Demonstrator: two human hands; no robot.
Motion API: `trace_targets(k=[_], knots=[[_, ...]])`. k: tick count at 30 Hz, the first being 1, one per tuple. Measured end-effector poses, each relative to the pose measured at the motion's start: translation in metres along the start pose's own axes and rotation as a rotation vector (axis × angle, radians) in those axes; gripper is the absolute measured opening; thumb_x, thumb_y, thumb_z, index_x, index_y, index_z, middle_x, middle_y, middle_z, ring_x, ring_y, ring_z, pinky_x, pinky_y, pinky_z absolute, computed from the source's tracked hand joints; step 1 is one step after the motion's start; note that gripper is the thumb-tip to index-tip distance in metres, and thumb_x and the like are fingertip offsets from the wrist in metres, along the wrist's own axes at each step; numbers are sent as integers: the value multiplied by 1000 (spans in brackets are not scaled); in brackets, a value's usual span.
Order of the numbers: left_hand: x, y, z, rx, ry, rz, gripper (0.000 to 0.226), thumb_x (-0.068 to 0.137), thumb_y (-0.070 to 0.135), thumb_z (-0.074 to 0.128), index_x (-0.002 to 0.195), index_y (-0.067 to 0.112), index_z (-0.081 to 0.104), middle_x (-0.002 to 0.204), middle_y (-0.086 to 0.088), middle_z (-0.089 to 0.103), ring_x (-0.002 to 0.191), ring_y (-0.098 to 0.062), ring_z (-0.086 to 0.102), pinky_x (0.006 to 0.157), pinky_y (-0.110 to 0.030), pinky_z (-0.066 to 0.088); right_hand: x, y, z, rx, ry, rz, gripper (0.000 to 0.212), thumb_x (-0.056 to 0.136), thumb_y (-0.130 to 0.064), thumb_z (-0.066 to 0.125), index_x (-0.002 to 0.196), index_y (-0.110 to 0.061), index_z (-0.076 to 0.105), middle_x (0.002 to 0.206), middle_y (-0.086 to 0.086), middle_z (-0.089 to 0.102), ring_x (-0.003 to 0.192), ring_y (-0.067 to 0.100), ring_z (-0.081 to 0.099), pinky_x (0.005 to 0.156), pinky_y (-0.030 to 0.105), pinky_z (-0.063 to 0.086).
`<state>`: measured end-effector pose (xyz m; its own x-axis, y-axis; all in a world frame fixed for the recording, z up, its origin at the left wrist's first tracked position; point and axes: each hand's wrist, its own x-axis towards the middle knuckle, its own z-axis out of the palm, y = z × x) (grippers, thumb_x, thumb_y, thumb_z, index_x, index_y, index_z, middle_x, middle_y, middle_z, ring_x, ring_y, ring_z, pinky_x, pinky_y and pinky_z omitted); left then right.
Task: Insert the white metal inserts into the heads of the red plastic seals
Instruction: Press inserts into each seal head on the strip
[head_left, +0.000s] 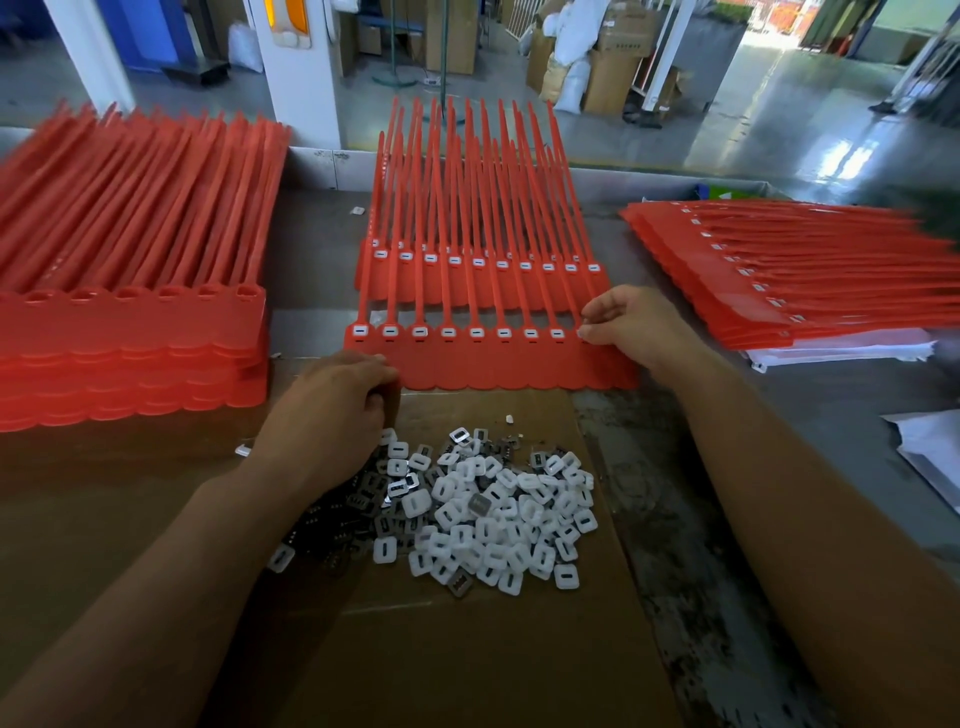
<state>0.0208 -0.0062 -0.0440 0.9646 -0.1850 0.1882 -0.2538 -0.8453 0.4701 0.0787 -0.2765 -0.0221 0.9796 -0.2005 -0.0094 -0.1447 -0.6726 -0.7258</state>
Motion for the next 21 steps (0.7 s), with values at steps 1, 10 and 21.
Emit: trace_targets(k=[1, 10, 21], knots=[[0, 0, 0, 1, 0, 2, 37, 86, 1, 47, 120, 11, 61, 132, -3, 52, 123, -17, 44, 103, -26, 28, -5, -2, -2, -3, -19, -19, 17, 79, -10, 71, 92, -16, 61, 89, -3, 59, 85, 10, 54, 71, 20, 38], [-1, 1, -1, 12, -7, 0, 38, 87, 2, 46, 121, 12, 59, 134, -2, 51, 124, -18, 43, 102, -27, 29, -71, -30, -17, -221, -646, -298, 22, 71, -16, 78, 81, -30, 65, 72, -17, 63, 63, -13, 55, 61, 4, 41], [0, 1, 0, 20, 0, 4, 37, 87, 1, 46, 120, 10, 60, 132, -4, 52, 123, -19, 44, 102, -26, 29, -75, -27, -6, -292, -697, -285, 13, 73, -21, 77, 73, -26, 66, 63, -22, 63, 59, -11, 56, 58, 6, 43]])
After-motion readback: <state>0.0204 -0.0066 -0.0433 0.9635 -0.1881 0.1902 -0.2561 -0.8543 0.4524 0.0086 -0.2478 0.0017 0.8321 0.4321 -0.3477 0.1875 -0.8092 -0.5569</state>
